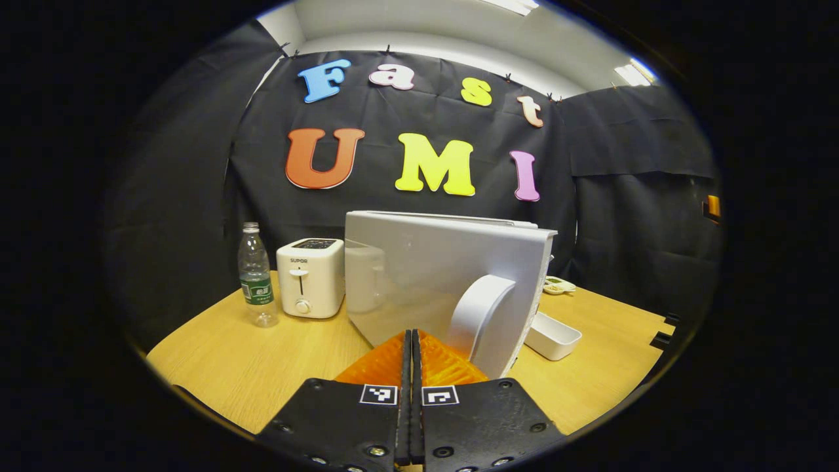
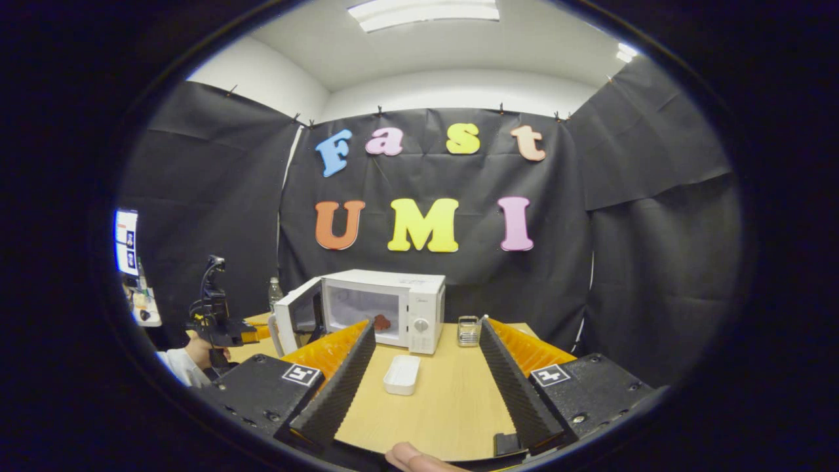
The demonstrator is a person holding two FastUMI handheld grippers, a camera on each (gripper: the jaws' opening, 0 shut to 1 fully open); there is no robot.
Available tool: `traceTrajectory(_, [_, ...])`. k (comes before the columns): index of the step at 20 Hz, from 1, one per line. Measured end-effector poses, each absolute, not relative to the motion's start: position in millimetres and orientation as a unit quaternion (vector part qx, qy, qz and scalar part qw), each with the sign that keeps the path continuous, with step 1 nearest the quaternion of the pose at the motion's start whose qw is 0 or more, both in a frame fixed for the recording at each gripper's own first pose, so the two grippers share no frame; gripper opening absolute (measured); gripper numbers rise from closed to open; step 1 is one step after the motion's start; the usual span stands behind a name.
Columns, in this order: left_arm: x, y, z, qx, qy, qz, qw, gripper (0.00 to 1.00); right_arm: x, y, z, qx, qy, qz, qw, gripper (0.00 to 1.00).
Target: Open the microwave oven with the left hand, put the food in, and close the microwave oven.
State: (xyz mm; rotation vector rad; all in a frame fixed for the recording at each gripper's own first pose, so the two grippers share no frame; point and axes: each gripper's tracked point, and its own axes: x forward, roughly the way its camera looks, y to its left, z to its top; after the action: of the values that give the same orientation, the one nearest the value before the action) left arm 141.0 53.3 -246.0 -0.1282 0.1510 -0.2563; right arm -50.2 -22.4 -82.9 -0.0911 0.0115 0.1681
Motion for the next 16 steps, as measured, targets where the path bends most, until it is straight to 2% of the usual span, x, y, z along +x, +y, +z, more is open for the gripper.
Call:
traceTrajectory(1, [147.2, 42.9, -245.4, -0.064, 0.076, -0.129, 0.987, 0.00, -50.7, -28.3, -83.1, -0.042, 0.006, 0.081, 0.996, 1.00])
traceTrajectory(5, [168.5, 1.7, -242.7, -0.065, 0.082, -0.147, 0.984, 0.00, -53.4, -50.2, -83.0, -0.041, 0.008, 0.069, 0.997, 1.00])
traceTrajectory(6, [174.4, -8.7, -243.6, -0.065, 0.084, -0.151, 0.983, 0.14, -54.3, -56.5, -81.7, -0.041, 0.007, 0.065, 0.997, 1.00])
traceTrajectory(7, [180.1, -18.4, -242.5, -0.060, 0.083, -0.154, 0.983, 0.00, -53.9, -62.0, -83.4, -0.040, 0.006, 0.061, 0.997, 1.00])
traceTrajectory(8, [184.1, -26.8, -241.5, -0.056, 0.082, -0.159, 0.982, 0.00, -54.3, -66.6, -83.4, -0.037, 0.004, 0.060, 0.998, 0.95])
traceTrajectory(9, [191.8, -35.0, -239.8, -0.055, 0.081, -0.161, 0.982, 0.00, -54.3, -71.6, -85.0, -0.034, 0.005, 0.058, 0.998, 0.95])
traceTrajectory(10, [198.0, -43.0, -239.6, -0.056, 0.083, -0.164, 0.981, 0.00, -53.0, -77.3, -88.7, -0.032, 0.008, 0.056, 0.998, 1.00])
traceTrajectory(14, [227.3, -70.4, -239.9, -0.064, 0.089, -0.163, 0.980, 0.00, -47.1, -95.3, -100.0, -0.033, 0.016, 0.056, 0.998, 1.00])
traceTrajectory(15, [233.6, -75.8, -238.4, -0.061, 0.086, -0.162, 0.981, 0.00, -46.3, -101.7, -98.9, -0.038, 0.012, 0.053, 0.998, 0.95])
traceTrajectory(16, [240.8, -83.1, -238.2, -0.059, 0.086, -0.164, 0.981, 0.00, -45.3, -107.6, -96.7, -0.043, 0.007, 0.050, 0.998, 1.00])
